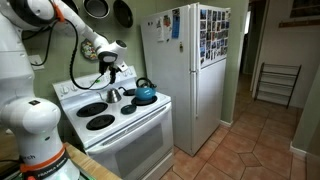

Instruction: Pick up the silver stove top kettle on the middle of the rear stove plate and put it on the left rear stove plate

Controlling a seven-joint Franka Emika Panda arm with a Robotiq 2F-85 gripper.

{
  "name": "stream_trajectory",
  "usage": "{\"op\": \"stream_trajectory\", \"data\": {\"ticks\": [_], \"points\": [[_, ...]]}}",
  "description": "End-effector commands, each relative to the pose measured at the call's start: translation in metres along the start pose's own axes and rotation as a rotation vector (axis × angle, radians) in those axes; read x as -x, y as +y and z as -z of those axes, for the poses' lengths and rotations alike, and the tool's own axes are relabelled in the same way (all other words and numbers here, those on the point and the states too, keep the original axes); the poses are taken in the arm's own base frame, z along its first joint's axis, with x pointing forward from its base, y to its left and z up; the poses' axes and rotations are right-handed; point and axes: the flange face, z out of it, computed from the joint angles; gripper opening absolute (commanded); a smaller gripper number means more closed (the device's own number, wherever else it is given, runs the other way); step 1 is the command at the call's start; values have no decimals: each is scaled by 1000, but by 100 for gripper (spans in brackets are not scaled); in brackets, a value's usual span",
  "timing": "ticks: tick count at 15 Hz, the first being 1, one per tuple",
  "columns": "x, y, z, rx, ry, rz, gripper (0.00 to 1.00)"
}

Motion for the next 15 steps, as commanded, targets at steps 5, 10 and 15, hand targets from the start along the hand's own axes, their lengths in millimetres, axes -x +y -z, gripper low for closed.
{"op": "stream_trajectory", "data": {"ticks": [5, 10, 15], "points": [[-39, -39, -48, -85, -27, -123, 100], [-49, -52, -67, -91, -44, -127, 100], [-59, -50, -69, -127, -51, -134, 100]]}}
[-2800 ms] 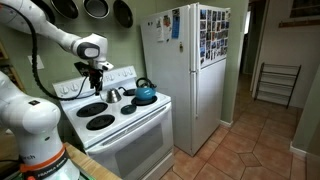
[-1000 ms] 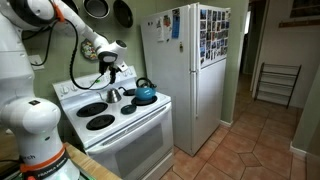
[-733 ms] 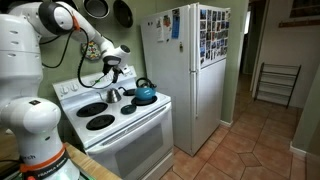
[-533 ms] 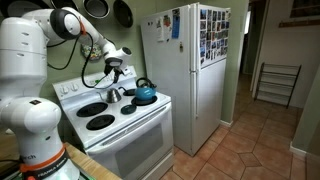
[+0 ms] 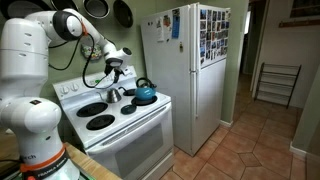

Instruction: Pick up the silver stove top kettle on the middle of the rear stove plate and put it on the left rear stove plate

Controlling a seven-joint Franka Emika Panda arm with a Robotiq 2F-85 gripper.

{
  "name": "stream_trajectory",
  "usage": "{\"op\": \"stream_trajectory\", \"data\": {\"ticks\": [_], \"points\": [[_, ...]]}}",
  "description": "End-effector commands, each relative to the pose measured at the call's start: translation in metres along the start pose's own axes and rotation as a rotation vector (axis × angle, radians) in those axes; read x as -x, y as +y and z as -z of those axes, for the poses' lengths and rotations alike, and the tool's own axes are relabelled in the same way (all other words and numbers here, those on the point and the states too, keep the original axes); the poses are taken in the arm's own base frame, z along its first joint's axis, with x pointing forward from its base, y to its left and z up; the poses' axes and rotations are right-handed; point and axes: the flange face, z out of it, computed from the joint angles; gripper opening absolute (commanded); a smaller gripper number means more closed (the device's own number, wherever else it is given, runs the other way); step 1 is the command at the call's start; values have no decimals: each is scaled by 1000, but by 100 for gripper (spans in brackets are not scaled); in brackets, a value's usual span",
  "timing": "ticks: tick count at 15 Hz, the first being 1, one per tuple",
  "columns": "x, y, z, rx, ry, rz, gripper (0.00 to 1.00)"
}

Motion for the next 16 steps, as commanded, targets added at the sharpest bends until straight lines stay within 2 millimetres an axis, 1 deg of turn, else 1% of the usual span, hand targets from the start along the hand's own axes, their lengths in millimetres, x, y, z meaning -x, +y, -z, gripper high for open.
{"op": "stream_trajectory", "data": {"ticks": [1, 5, 8, 10, 12, 15, 16], "points": [[-14, 0, -4, -54, -20, -6, 100], [-35, 3, -24, -141, -80, 22, 100], [-48, 9, -55, -119, -131, 18, 100], [-57, 12, -67, -106, -143, 6, 100], [-69, 15, -78, -101, -106, 0, 100], [-84, 15, -87, -127, -98, 9, 100], [-89, 14, -88, -167, -117, 0, 100]]}}
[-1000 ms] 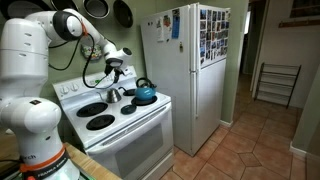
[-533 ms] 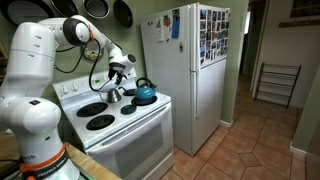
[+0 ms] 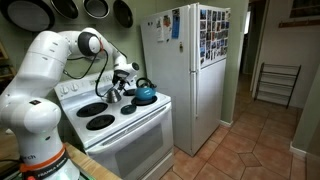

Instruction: Pick up the silver stove top kettle on the middle of the rear stove plate and put it on the left rear stove plate

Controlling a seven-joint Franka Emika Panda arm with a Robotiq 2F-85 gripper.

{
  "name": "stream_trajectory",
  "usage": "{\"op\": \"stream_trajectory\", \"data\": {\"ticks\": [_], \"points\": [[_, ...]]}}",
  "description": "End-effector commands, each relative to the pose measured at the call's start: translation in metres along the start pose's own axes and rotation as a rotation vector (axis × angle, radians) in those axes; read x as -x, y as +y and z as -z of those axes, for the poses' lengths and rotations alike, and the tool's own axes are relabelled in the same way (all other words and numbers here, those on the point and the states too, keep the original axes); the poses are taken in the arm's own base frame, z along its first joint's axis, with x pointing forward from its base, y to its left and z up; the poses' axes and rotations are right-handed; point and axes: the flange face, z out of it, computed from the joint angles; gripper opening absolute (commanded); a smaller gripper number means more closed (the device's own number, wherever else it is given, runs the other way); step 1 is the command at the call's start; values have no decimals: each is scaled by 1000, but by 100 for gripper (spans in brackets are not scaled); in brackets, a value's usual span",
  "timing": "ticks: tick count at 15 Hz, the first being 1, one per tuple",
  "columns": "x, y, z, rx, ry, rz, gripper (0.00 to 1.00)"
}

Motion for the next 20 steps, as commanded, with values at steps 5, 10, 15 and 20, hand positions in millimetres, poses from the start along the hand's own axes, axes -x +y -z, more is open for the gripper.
{"op": "stream_trajectory", "data": {"ticks": [5, 10, 15, 20], "points": [[-11, -2, -5, -37, -3, 4, 100], [-19, -3, -7, -59, -4, 10, 100], [-38, 1, -26, -85, -39, 9, 100], [-53, 3, -48, -118, -64, 12, 100]]}}
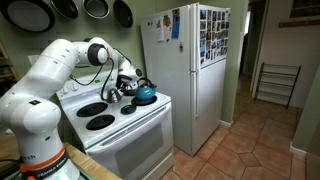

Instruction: Pick up the silver stove top kettle on the middle of the rear stove plate and put it on the left rear stove plate

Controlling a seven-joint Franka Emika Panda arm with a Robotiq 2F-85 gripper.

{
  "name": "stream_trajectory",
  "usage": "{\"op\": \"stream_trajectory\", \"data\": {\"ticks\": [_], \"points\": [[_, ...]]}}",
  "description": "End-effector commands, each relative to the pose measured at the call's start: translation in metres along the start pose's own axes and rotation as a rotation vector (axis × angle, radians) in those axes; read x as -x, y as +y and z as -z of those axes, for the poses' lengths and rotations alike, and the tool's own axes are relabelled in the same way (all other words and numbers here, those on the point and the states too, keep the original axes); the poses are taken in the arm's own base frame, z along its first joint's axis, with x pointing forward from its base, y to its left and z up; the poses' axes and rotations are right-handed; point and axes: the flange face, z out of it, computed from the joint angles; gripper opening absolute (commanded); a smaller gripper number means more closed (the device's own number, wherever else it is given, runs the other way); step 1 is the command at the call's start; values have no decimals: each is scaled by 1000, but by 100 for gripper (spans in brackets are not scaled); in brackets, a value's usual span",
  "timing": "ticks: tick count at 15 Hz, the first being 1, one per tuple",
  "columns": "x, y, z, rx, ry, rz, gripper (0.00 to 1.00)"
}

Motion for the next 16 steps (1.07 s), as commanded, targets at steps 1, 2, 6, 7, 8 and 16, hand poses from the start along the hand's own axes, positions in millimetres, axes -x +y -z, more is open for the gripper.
{"op": "stream_trajectory", "data": {"ticks": [1, 2, 6, 7, 8, 16], "points": [[-17, 1, -16, -47, -26, -4, 100], [-20, 1, -19, -56, -32, -4, 100], [-29, -3, -32, -89, -57, 3, 100], [-30, -4, -35, -95, -61, 5, 100], [-31, -6, -37, -101, -71, 8, 100], [-43, -12, -46, -127, -92, 13, 87]]}}
